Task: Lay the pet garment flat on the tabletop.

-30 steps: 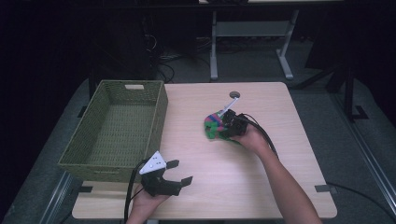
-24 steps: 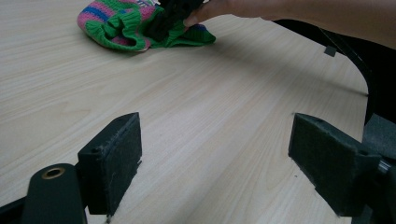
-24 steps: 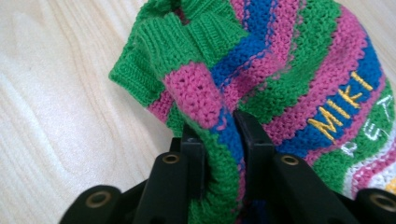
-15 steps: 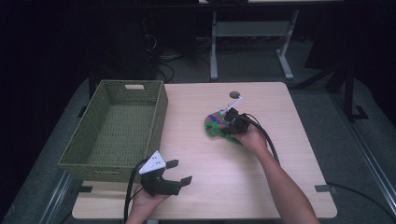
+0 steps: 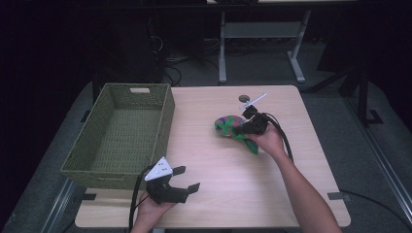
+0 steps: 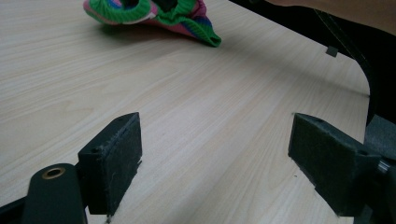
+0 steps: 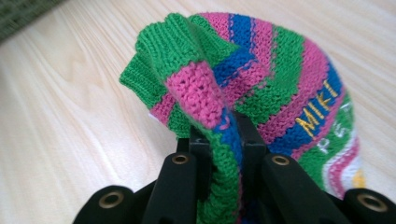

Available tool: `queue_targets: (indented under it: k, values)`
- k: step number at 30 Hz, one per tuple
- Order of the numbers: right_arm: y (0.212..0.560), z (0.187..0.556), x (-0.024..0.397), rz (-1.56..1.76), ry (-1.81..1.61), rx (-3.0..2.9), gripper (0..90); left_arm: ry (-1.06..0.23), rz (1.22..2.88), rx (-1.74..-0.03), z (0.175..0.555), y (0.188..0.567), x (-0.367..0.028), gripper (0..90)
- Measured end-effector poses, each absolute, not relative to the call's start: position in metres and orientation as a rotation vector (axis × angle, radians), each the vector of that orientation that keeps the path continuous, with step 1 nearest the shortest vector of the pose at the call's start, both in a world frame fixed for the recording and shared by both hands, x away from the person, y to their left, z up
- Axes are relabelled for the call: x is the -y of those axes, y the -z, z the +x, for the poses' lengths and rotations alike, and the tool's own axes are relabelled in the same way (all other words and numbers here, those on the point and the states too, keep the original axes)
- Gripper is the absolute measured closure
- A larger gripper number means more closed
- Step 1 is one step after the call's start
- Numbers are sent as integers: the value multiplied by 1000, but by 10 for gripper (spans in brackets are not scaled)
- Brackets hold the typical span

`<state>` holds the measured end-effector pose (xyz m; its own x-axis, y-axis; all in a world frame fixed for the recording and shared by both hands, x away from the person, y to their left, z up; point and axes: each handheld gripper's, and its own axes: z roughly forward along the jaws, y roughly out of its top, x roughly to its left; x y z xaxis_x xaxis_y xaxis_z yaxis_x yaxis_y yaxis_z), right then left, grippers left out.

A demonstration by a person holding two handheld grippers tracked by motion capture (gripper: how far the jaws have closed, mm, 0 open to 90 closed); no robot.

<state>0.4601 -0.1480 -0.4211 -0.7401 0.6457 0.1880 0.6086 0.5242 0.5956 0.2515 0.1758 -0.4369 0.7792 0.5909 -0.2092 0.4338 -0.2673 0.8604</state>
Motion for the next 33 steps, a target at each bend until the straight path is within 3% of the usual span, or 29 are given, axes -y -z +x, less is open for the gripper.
queue_targets:
  k: [15,33]
  values:
    - [384,452,179,1148,-1192,-2656,804,-187,1901,-781,251,437,-176,171]
    - [347,412,190,995,-1269,-2676,804,-193,1896,-779,250,436,-176,171]
